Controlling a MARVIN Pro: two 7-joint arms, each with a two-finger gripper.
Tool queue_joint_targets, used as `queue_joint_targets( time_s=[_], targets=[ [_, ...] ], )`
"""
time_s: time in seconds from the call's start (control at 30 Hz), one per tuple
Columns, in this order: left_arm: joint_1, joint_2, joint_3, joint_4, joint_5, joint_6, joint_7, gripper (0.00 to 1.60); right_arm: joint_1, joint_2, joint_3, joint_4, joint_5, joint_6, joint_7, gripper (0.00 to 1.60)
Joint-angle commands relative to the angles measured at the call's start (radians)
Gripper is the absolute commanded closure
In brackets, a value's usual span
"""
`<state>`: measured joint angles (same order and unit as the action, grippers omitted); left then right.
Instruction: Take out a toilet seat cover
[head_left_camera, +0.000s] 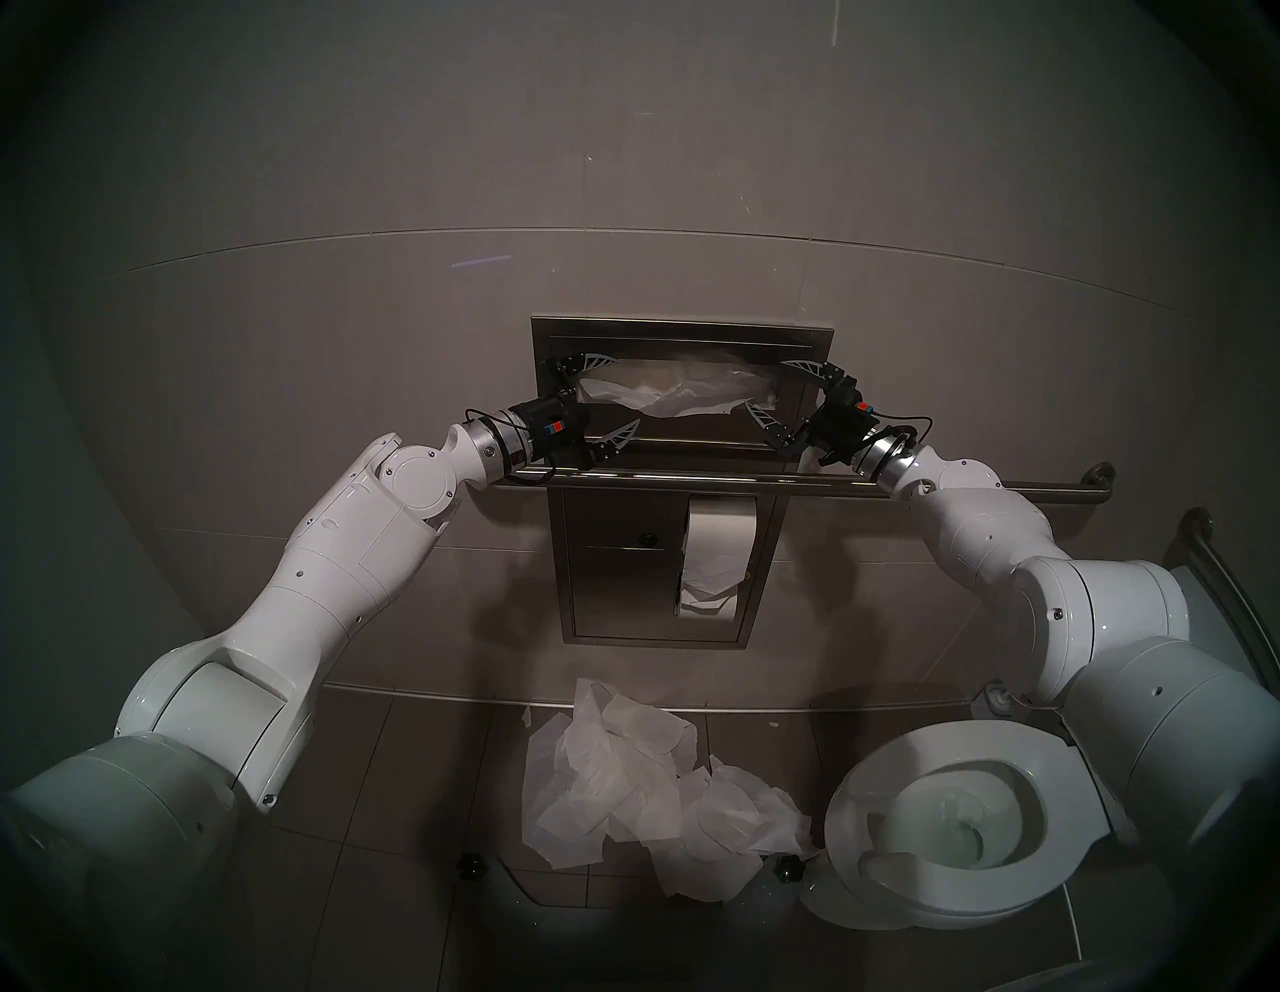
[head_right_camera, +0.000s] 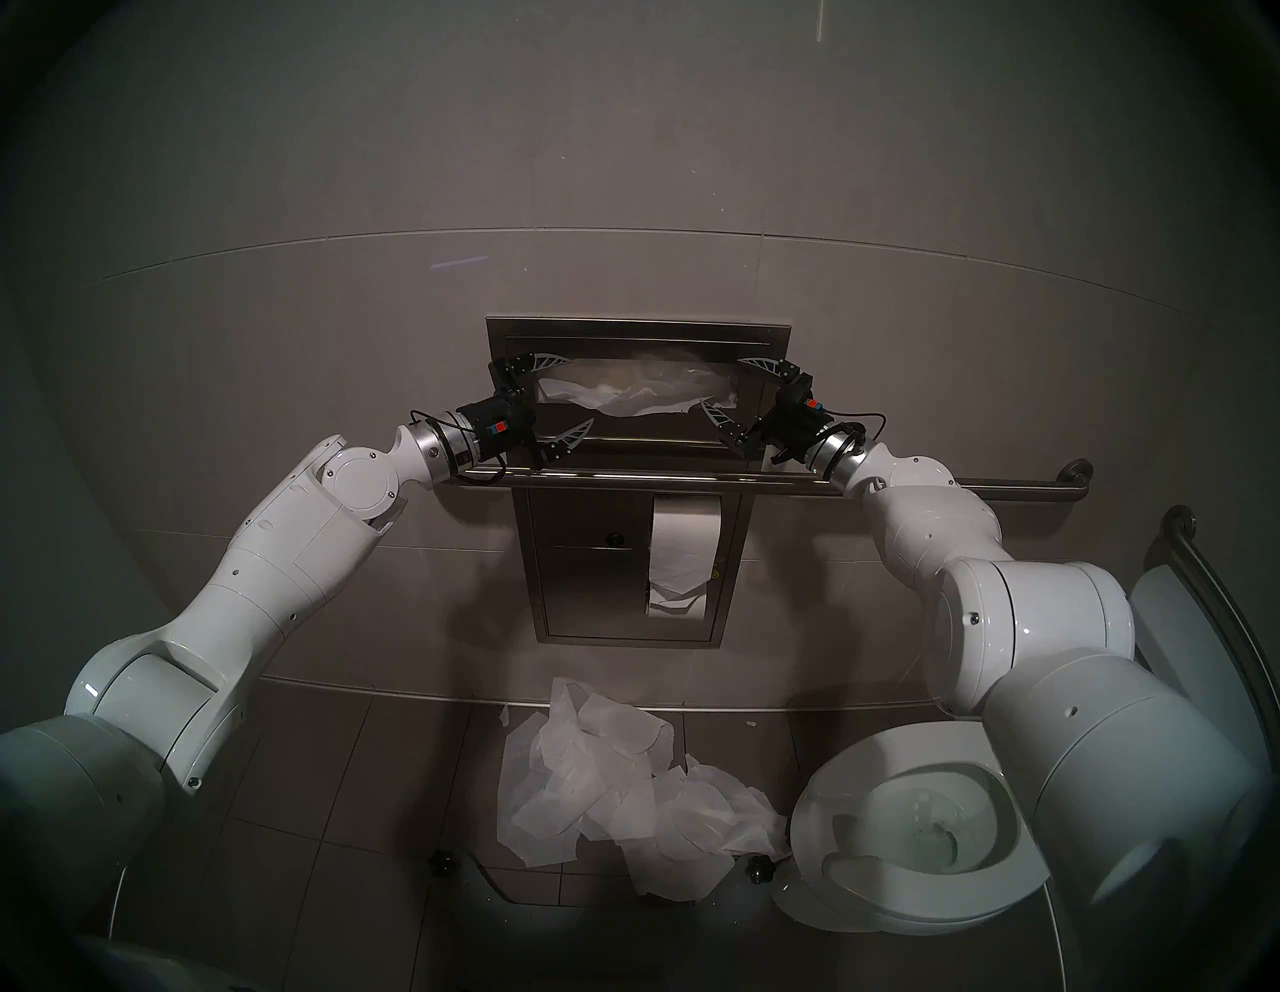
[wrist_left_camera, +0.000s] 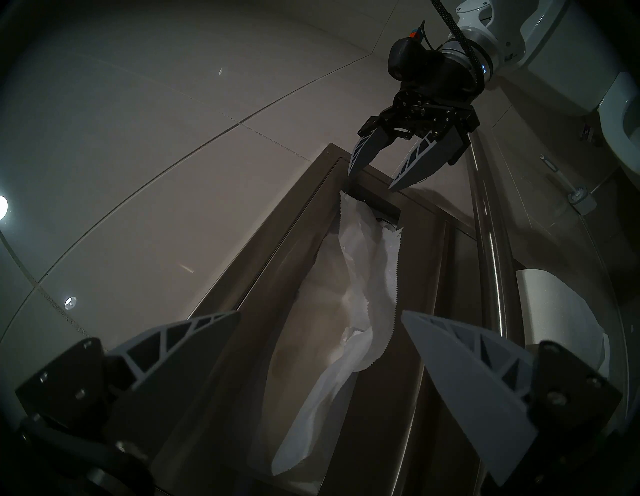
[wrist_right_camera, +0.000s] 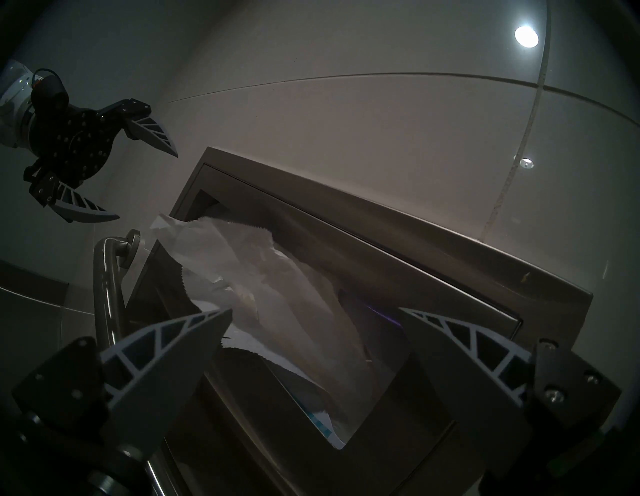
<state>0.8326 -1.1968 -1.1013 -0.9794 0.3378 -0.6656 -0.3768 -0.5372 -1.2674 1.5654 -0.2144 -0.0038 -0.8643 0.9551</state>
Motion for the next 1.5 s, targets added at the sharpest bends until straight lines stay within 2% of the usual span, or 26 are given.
queue_joint_targets(
  time_s=[0.0, 0.83, 1.47],
  targets=[
    [-0.053, -0.002, -0.019, -0.02, -0.002, -0.007, 0.01, 0.0, 0.06, -0.013, -0.003, -0.005, -0.005, 0.0, -0.013, 0.0],
    [-0.052, -0.004, -0.021, -0.019, -0.001, -0.01, 0.009, 0.0, 0.075, -0.051, -0.027, 0.034, -0.031, 0.007, -0.032, 0.0],
    [-0.05, -0.005, -0.023, -0.018, 0.0, -0.011, 0.009, 0.0, 0.086, -0.047, -0.036, 0.048, -0.044, 0.035, -0.046, 0.0]
  ],
)
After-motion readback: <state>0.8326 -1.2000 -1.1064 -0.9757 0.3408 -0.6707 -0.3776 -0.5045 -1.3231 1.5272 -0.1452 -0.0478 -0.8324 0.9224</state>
